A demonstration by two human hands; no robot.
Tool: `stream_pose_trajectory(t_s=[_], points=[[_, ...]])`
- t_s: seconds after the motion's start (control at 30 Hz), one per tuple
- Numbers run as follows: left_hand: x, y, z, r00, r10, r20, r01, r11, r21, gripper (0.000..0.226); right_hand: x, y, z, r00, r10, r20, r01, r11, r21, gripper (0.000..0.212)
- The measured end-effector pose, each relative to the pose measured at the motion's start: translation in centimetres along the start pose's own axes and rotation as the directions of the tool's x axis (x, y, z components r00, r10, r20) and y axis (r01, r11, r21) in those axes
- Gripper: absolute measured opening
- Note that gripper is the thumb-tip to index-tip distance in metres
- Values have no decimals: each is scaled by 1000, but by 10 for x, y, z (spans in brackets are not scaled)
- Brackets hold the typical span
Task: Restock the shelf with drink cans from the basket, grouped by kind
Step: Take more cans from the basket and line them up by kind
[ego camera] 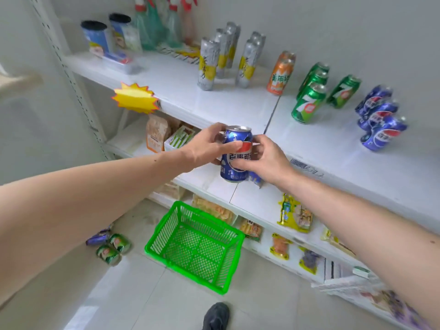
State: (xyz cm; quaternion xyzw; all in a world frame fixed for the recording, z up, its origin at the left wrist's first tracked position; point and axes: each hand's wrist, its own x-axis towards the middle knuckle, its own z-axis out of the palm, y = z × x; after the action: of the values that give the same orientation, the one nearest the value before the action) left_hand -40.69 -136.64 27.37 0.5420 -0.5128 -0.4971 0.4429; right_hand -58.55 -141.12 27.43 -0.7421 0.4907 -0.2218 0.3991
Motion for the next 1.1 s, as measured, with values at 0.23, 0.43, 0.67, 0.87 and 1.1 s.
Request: stream_pose_trajectory(t_s=[0.23, 0.43, 0.67, 0.87, 1.1], points=[[21, 70, 43, 978, 162, 134, -172, 982, 72, 42, -9, -25, -93, 1000, -25, 15, 25, 999, -31, 81], [77, 106, 105, 948, 220, 228, -248, 963, 103, 34, 5, -4, -172, 1000, -16, -18, 15, 998, -65, 100], [157, 134, 178, 924, 262, 278, -295, 952, 83, 32, 38, 38, -261, 997, 4, -76, -16, 989, -147, 74], [210, 128, 235, 896, 292, 334, -353, 925, 140, 34, 49, 81, -309, 988, 47, -147, -71, 984, -164, 74], [230, 138, 272, 847, 269, 459, -361, 924, 125, 38, 35, 106, -343, 964, 117, -239, -147, 983, -108, 73]])
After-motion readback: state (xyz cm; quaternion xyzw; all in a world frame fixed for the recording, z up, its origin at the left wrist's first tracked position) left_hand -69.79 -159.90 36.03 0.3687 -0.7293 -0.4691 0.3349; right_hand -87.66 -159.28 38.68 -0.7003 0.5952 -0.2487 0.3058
